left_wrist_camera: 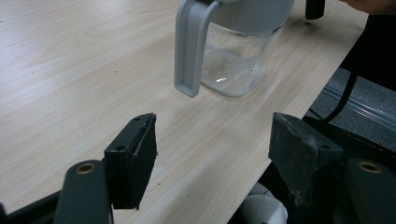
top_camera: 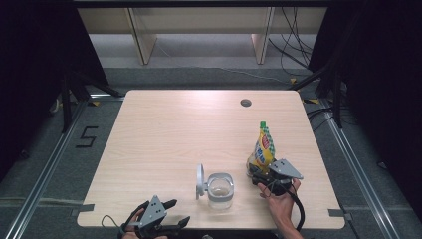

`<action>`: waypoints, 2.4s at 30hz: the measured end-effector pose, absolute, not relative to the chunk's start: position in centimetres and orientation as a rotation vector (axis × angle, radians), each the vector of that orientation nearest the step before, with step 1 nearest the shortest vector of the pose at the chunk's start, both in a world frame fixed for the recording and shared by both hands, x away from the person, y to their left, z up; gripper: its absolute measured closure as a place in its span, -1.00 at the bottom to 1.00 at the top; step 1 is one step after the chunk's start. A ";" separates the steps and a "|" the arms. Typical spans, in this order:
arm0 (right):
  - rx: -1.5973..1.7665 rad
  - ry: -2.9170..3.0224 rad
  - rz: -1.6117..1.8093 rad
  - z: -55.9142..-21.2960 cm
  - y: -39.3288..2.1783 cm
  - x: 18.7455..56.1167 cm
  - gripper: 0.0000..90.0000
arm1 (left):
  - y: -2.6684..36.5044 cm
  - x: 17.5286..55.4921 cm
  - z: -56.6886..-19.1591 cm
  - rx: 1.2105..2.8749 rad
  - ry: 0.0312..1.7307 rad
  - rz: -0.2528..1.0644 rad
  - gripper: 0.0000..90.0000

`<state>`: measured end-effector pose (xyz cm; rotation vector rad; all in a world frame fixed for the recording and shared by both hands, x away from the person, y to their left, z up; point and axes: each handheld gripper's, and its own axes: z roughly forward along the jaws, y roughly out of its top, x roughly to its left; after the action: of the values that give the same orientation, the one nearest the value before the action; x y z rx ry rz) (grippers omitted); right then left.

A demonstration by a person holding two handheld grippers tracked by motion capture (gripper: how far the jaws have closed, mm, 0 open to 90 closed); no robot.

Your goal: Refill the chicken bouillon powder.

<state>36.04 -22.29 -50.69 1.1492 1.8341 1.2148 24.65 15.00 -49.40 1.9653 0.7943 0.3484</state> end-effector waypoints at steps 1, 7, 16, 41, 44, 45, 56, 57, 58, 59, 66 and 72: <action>1.161 1.840 1.225 -50.6 -22.3 36.0 -0.45 | 15.0 24.7 -49.4 1.955 0.798 0.341 -0.30; 1.137 1.885 1.247 -50.2 -23.5 35.7 -0.41 | 15.1 24.7 -49.3 1.977 0.791 0.349 -0.29; 1.120 1.970 1.259 -49.5 -25.0 34.1 -0.38 | 15.2 24.9 -49.3 1.964 0.771 0.363 -0.29; 0.488 2.072 0.871 -46.0 -24.7 27.3 -0.37 | 15.4 25.1 -49.3 1.970 0.777 0.371 -0.29; 0.419 2.085 0.804 -46.0 -24.6 27.1 -0.37 | 15.3 25.1 -49.3 1.966 0.779 0.366 -0.29; 0.412 2.091 0.789 -46.0 -24.5 27.1 -0.37 | 15.3 25.1 -49.4 1.960 0.784 0.362 -0.29; 0.243 2.051 0.523 -46.5 -23.0 26.3 -0.36 | 15.2 25.0 -49.4 1.957 0.799 0.354 -0.29; 0.243 2.051 0.523 -46.5 -23.0 26.3 -0.36 | 15.2 25.0 -49.4 1.957 0.799 0.354 -0.29; 0.208 2.059 0.502 -46.4 -23.0 26.4 -0.36 | 15.3 25.1 -49.3 1.973 0.782 0.364 -0.29; 0.233 2.057 0.504 -46.5 -22.9 26.2 -0.36 | 15.3 25.1 -49.4 1.974 0.782 0.364 -0.29; 0.119 2.008 0.348 -46.2 -22.5 25.9 -0.35 | 15.4 25.2 -49.4 1.984 0.792 0.365 -0.29; 0.010 1.976 0.259 -46.1 -22.2 25.9 -0.35 | 15.3 25.1 -49.5 1.983 0.807 0.360 -0.29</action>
<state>25.95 -22.25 -46.05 0.0098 1.9758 0.2592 25.14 15.34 -49.49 1.9825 0.8071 0.3599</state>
